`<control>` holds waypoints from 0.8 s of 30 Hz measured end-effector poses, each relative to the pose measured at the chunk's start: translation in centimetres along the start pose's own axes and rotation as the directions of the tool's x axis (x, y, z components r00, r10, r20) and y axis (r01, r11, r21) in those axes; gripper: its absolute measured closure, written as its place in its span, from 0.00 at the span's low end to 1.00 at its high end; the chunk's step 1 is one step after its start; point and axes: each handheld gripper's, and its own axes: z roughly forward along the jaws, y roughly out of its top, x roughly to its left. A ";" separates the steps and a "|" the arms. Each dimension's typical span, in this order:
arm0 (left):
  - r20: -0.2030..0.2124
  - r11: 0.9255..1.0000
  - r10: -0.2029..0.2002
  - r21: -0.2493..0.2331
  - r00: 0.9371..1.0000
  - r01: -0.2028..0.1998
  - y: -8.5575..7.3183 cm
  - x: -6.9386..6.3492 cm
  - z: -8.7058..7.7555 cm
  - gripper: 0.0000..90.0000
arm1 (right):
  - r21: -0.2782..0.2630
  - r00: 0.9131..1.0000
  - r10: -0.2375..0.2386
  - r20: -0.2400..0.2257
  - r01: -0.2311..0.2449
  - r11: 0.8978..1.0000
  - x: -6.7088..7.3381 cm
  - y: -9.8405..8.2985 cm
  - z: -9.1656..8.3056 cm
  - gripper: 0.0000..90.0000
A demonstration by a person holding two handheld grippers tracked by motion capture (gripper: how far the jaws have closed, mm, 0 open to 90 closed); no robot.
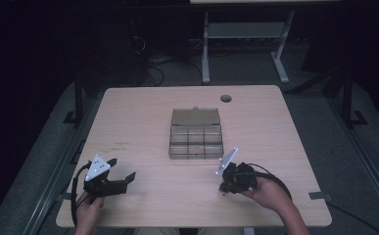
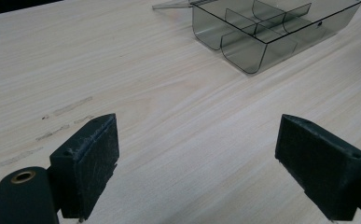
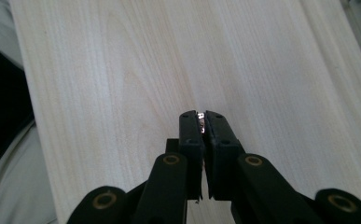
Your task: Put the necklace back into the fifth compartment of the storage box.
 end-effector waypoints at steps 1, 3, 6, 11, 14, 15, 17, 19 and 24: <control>0.000 1.000 0.000 0.000 1.000 0.000 0.0 0.0 0.0 0.14 | 0.000 1.000 0.000 0.000 0.000 1.000 0.0 0.0 0.0 0.95; 0.001 1.000 0.002 -0.001 1.000 -0.002 0.0 0.0 0.0 0.14 | -0.005 1.000 0.002 0.000 -0.002 1.000 0.1 0.1 -0.4 0.95; 0.001 1.000 0.001 0.001 1.000 -0.001 0.0 0.0 0.0 0.14 | -0.015 1.000 -0.001 0.001 0.001 1.000 0.1 0.3 -1.0 0.95; 0.002 1.000 -0.003 -0.003 1.000 0.003 0.0 0.0 0.0 0.14 | -0.032 1.000 -0.006 -0.001 0.006 0.999 0.1 0.5 -2.0 0.95; 0.002 1.000 0.002 -0.003 1.000 -0.002 0.0 0.0 0.0 0.14 | -0.036 1.000 -0.010 0.008 0.010 0.999 0.0 0.8 -2.7 0.95; 0.003 1.000 0.004 -0.004 1.000 -0.004 0.0 -0.1 0.0 0.14 | -0.039 1.000 -0.013 0.012 0.014 0.999 -0.1 0.9 -3.1 0.95; 0.003 1.000 0.003 -0.002 1.000 -0.002 0.0 -0.1 0.0 0.14 | -0.046 1.000 -0.012 0.011 0.012 0.999 -0.1 1.1 -3.5 0.95; 0.003 1.000 0.000 -0.002 1.000 0.000 0.0 -0.1 0.0 0.14 | -0.048 1.000 -0.012 0.009 0.012 0.999 -0.1 1.1 -3.6 0.95; 0.002 1.000 0.005 0.002 1.000 -0.005 0.0 -0.1 0.0 0.14 | -0.050 1.000 -0.015 0.010 0.016 0.999 -0.4 1.7 -4.4 0.95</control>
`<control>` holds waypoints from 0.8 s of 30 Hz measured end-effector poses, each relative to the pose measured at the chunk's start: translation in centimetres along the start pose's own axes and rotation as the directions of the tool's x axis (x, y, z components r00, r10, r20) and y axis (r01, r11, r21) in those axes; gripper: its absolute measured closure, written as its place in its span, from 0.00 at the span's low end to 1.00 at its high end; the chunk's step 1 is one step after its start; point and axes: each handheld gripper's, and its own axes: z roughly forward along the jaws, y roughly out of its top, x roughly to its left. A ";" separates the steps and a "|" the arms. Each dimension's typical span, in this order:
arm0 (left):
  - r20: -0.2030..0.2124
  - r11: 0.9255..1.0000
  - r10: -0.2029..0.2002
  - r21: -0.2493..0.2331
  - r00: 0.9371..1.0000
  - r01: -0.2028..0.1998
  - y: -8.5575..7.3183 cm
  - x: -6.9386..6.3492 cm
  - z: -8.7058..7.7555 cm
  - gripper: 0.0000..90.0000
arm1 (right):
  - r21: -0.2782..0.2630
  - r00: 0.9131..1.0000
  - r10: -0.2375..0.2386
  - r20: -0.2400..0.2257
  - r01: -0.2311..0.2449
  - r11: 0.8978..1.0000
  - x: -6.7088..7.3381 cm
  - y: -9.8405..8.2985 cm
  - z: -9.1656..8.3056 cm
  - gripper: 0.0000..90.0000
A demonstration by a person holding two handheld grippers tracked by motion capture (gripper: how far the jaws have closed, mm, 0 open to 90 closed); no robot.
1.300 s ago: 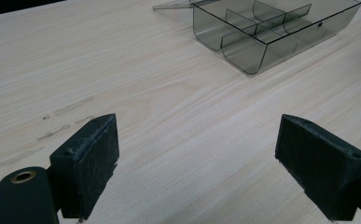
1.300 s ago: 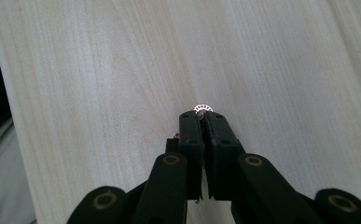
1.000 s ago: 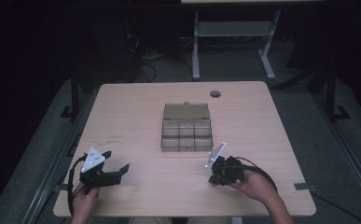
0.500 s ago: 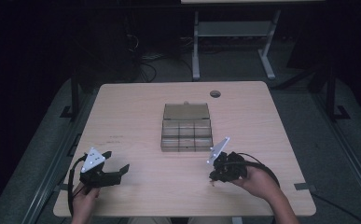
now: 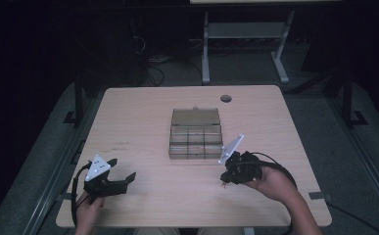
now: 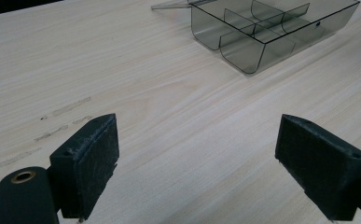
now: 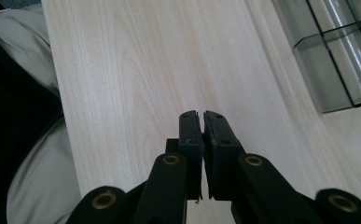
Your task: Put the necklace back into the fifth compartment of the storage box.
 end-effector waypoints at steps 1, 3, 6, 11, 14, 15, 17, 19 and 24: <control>0.001 1.000 -0.003 -0.003 1.000 0.003 0.0 0.0 0.0 0.14 | 0.000 1.000 0.000 0.000 0.000 1.000 0.0 0.0 0.0 0.95; 0.000 1.000 -0.004 -0.001 1.000 0.004 0.0 0.0 0.0 0.14 | -0.004 1.000 0.004 -0.002 -0.004 1.000 -0.2 0.2 -0.2 0.95; -0.001 1.000 -0.008 0.000 1.000 0.008 0.0 0.0 0.1 0.14 | -0.006 1.000 0.002 -0.009 -0.002 1.000 -0.5 0.5 -0.4 0.95; -0.003 1.000 -0.002 0.003 1.000 0.002 0.0 0.2 0.1 0.14 | -0.030 0.999 0.013 -0.034 -0.014 0.999 -1.2 1.0 -0.7 0.95; -0.003 1.000 -0.004 -0.001 1.000 0.004 0.0 0.2 0.1 0.14 | -0.035 0.999 0.017 -0.037 -0.018 0.999 -1.6 1.4 -0.9 0.95; -0.003 1.000 -0.004 -0.001 1.000 0.004 0.0 0.3 0.1 0.14 | -0.035 0.999 0.018 -0.038 -0.019 0.999 -1.8 1.6 -0.9 0.95; -0.004 1.000 -0.006 -0.001 1.000 0.006 -0.1 0.3 0.1 0.14 | -0.036 0.999 0.016 -0.037 -0.018 0.999 -2.1 1.9 -1.0 0.95; -0.004 1.000 -0.007 -0.001 1.000 0.007 -0.1 0.3 0.1 0.14 | -0.039 0.999 0.017 -0.036 -0.018 0.999 -2.3 2.3 -1.1 0.95; -0.003 1.000 -0.006 -0.002 1.000 0.006 -0.1 0.2 0.1 0.14 | -0.031 0.999 0.016 -0.031 -0.017 0.999 -2.8 2.9 -1.1 0.95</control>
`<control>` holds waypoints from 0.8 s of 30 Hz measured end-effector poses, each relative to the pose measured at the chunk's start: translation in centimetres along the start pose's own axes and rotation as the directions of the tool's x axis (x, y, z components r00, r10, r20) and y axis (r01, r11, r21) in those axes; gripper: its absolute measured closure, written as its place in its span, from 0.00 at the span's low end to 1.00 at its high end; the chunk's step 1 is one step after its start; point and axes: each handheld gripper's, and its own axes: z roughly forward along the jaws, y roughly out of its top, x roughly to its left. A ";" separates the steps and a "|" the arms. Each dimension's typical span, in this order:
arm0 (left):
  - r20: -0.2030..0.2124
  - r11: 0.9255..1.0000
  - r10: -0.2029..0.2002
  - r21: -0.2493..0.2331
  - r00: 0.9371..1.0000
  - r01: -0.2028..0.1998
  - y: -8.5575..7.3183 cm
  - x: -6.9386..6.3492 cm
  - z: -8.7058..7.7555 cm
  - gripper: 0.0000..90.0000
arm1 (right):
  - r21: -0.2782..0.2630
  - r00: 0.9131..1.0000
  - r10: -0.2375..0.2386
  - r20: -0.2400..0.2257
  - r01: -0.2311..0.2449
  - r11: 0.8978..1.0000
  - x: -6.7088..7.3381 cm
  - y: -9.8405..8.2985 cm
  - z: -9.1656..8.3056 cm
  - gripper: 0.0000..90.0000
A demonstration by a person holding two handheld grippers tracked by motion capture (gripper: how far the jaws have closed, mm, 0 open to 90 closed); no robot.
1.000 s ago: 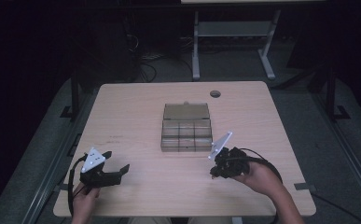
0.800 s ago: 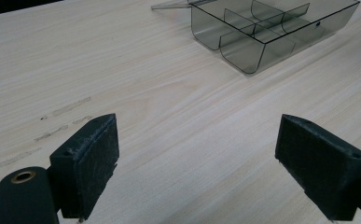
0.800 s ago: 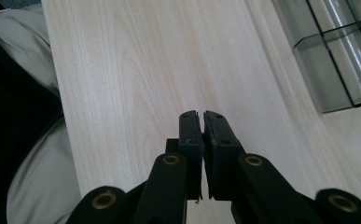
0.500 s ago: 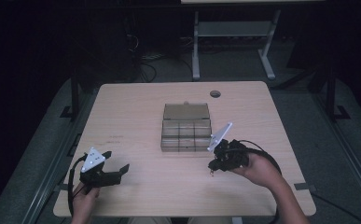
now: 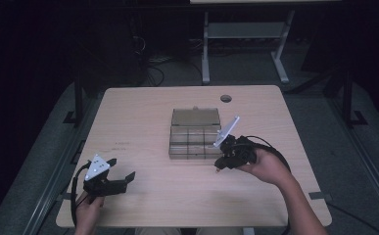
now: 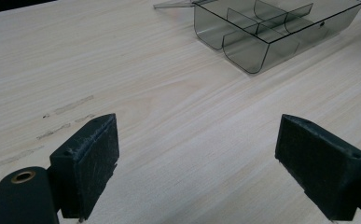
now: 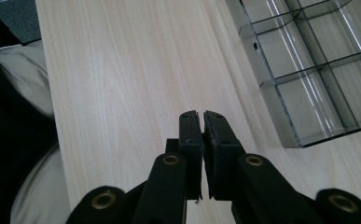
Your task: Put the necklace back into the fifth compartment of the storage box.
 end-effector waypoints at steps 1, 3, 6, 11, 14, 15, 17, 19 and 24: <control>0.000 1.000 0.001 0.002 1.000 -0.001 0.0 0.0 0.0 0.14 | 0.002 1.000 -0.001 0.001 0.001 1.000 -0.1 0.2 0.0 0.95; 0.001 1.000 0.002 0.002 1.000 -0.002 0.0 0.0 0.0 0.14 | 0.000 1.000 0.000 0.002 0.000 1.000 -0.4 0.6 0.0 0.95; 0.002 1.000 0.001 0.000 1.000 -0.001 0.0 0.0 0.0 0.14 | 0.000 1.000 0.001 0.004 -0.001 1.000 -0.6 0.9 0.1 0.95; 0.003 1.000 0.002 0.003 1.000 -0.002 0.0 0.0 0.1 0.14 | -0.003 1.000 -0.006 0.007 0.006 1.000 -0.9 1.6 0.0 0.95; 0.004 1.000 -0.001 0.002 1.000 0.001 0.0 0.0 0.1 0.14 | -0.005 1.000 -0.007 0.005 0.007 1.000 -1.1 2.1 0.0 0.95; 0.005 1.000 -0.002 0.001 1.000 0.002 0.0 0.0 0.1 0.14 | -0.002 1.000 -0.001 0.004 0.001 1.000 -1.2 2.2 0.0 0.95; 0.005 1.000 -0.001 0.001 1.000 0.001 0.0 0.0 0.1 0.14 | -0.009 1.000 -0.001 0.003 0.001 1.000 -1.4 2.5 -0.1 0.95; 0.005 1.000 -0.005 0.003 1.000 0.005 0.0 0.0 0.1 0.14 | -0.010 1.000 -0.001 0.004 0.001 1.000 -1.5 2.6 -0.2 0.95; 0.004 1.000 -0.009 0.000 1.000 0.009 0.0 0.0 0.1 0.14 | -0.016 1.000 -0.006 0.004 0.007 1.000 -1.7 3.3 -0.3 0.95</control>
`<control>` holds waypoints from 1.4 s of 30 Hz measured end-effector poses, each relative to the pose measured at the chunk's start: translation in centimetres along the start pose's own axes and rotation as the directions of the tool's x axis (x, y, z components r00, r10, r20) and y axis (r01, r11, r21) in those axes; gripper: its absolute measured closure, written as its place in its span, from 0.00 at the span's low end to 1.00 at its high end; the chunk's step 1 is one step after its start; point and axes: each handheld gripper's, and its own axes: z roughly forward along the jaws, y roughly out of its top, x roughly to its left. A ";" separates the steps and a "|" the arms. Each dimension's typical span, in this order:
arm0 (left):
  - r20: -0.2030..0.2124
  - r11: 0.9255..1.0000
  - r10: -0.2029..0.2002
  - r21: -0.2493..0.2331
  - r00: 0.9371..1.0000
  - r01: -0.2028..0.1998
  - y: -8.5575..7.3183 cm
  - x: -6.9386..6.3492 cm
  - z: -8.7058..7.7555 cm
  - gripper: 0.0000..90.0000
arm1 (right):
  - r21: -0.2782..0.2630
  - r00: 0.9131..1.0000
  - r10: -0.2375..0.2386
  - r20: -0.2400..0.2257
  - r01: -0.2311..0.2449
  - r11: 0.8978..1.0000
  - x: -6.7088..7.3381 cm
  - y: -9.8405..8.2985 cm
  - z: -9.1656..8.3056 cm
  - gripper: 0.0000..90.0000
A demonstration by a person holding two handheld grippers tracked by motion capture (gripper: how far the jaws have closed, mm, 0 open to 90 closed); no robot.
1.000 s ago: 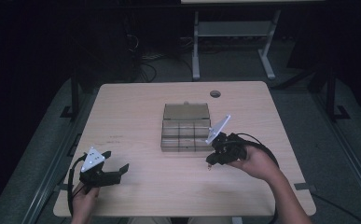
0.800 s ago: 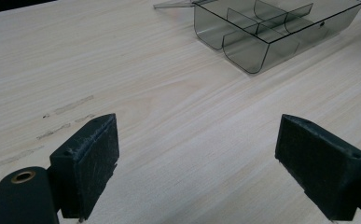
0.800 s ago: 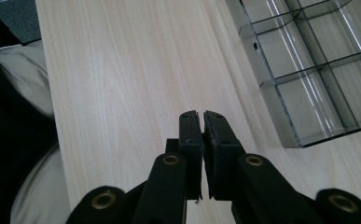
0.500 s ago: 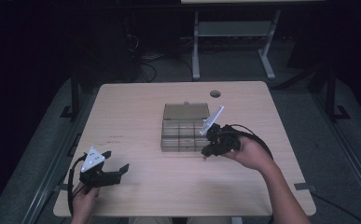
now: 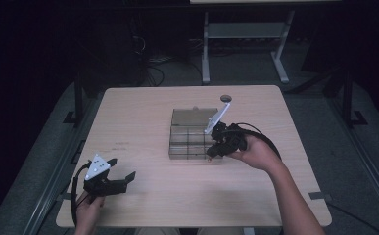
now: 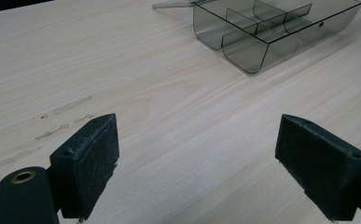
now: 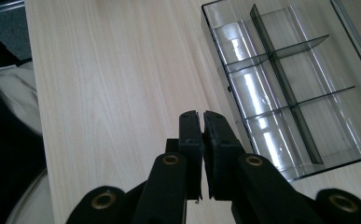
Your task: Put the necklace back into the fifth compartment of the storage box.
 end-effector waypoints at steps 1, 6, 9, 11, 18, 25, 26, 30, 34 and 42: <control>0.000 1.000 0.003 0.000 1.000 -0.003 0.0 0.0 0.0 0.14 | 0.001 1.000 -0.003 0.002 0.003 1.000 -0.1 0.4 0.0 0.95; -0.001 1.000 0.002 -0.003 1.000 -0.002 0.0 0.1 0.0 0.14 | -0.002 1.000 -0.009 0.005 0.009 1.000 -0.3 1.1 0.0 0.95; -0.002 1.000 -0.001 -0.004 1.000 0.001 0.0 0.1 -0.1 0.14 | 0.005 1.000 -0.015 0.002 0.015 1.000 -0.6 1.6 0.1 0.95; -0.002 1.000 -0.002 -0.003 1.000 0.002 0.0 0.2 -0.1 0.14 | 0.008 1.000 -0.015 0.004 0.015 1.000 -0.8 1.9 0.2 0.95; 0.001 1.000 -0.002 -0.002 1.000 0.002 0.0 0.0 -0.1 0.14 | 0.000 1.000 -0.022 0.007 0.022 1.000 -1.3 2.9 0.3 0.95; 0.003 1.000 -0.004 -0.003 1.000 0.004 0.0 0.0 -0.1 0.14 | 0.004 1.000 -0.018 0.019 0.018 1.000 -2.0 3.8 0.7 0.95; 0.004 1.000 -0.004 -0.003 1.000 0.004 0.0 0.0 -0.1 0.14 | 0.006 1.000 -0.012 0.018 0.012 1.000 -2.1 3.8 0.8 0.95; 0.004 1.000 -0.002 -0.005 1.000 0.002 0.0 0.1 -0.1 0.14 | 0.015 1.000 -0.008 0.019 0.008 1.000 -2.6 4.1 1.3 0.95; 0.004 1.000 0.000 -0.004 1.000 0.000 0.0 0.1 -0.1 0.14 | 0.015 1.000 0.000 0.023 0.000 1.000 -3.1 4.4 1.6 0.95; 0.001 1.000 -0.002 -0.001 1.000 0.002 0.0 0.3 -0.2 0.14 | 0.019 1.000 0.019 0.023 -0.020 1.000 -3.8 4.9 2.2 0.95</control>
